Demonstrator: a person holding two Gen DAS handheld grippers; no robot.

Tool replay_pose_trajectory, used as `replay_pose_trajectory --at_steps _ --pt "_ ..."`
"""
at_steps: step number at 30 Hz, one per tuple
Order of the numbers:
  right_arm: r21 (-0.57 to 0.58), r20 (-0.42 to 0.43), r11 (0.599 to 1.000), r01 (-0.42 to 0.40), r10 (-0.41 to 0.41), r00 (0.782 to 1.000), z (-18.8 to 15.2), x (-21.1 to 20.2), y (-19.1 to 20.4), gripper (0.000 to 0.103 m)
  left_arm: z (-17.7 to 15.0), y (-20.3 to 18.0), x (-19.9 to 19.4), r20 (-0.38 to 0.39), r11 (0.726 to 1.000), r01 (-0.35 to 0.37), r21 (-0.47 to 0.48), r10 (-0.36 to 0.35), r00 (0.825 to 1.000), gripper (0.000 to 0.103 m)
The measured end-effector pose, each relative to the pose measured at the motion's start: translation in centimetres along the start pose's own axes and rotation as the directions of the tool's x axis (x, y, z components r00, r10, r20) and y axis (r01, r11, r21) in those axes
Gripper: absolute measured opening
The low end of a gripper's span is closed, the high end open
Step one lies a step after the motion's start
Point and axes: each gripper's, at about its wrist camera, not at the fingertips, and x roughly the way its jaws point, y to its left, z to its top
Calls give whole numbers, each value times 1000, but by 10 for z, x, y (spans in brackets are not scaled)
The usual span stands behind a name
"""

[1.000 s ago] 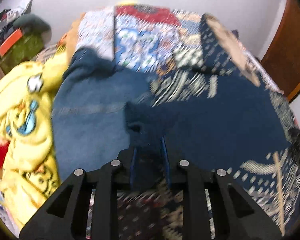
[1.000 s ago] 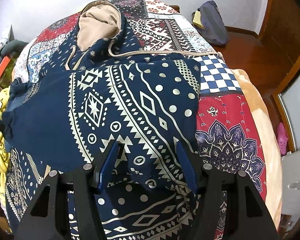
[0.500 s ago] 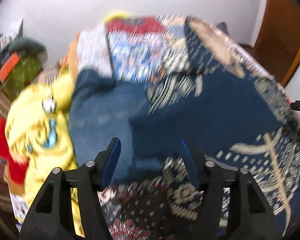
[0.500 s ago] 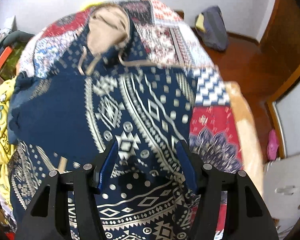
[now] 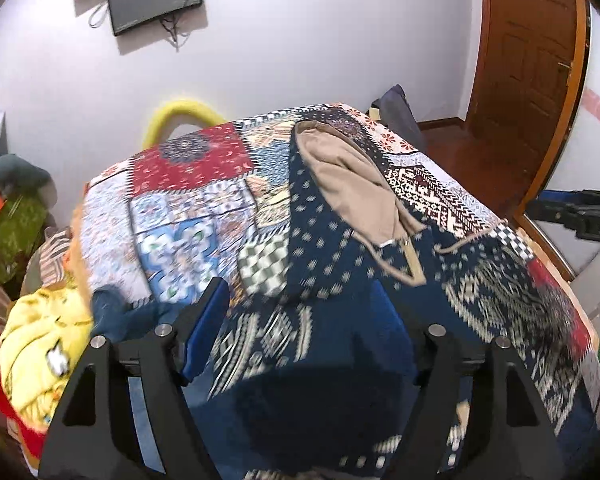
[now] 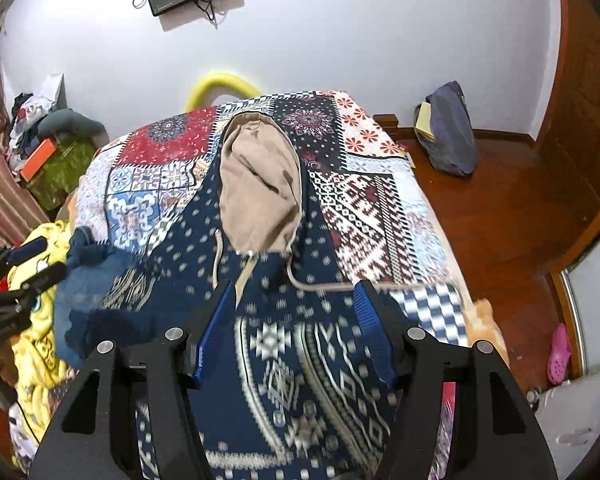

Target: Fold large clothes

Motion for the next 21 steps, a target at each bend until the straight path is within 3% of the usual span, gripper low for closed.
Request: replay_pose_trajectory --at_steps 11,14,18,19,21 --pt "130 -181 990 -57 80 980 27 138 -12 57 34 -29 140 -120 988 92 -125 -107 987 72" --pt "164 -204 985 -53 86 975 30 168 -19 57 40 -27 178 -162 981 71 -183 -102 982 66" --pt "157 -250 987 13 27 968 28 201 -29 57 42 -22 212 -194 980 -9 -200 -31 981 60" --pt "151 -256 988 25 15 967 27 205 -31 54 42 -20 217 -190 979 -28 -200 -11 982 57" --pt "123 -256 992 25 7 967 22 210 -34 35 41 -19 220 -175 980 -48 -191 15 984 44"
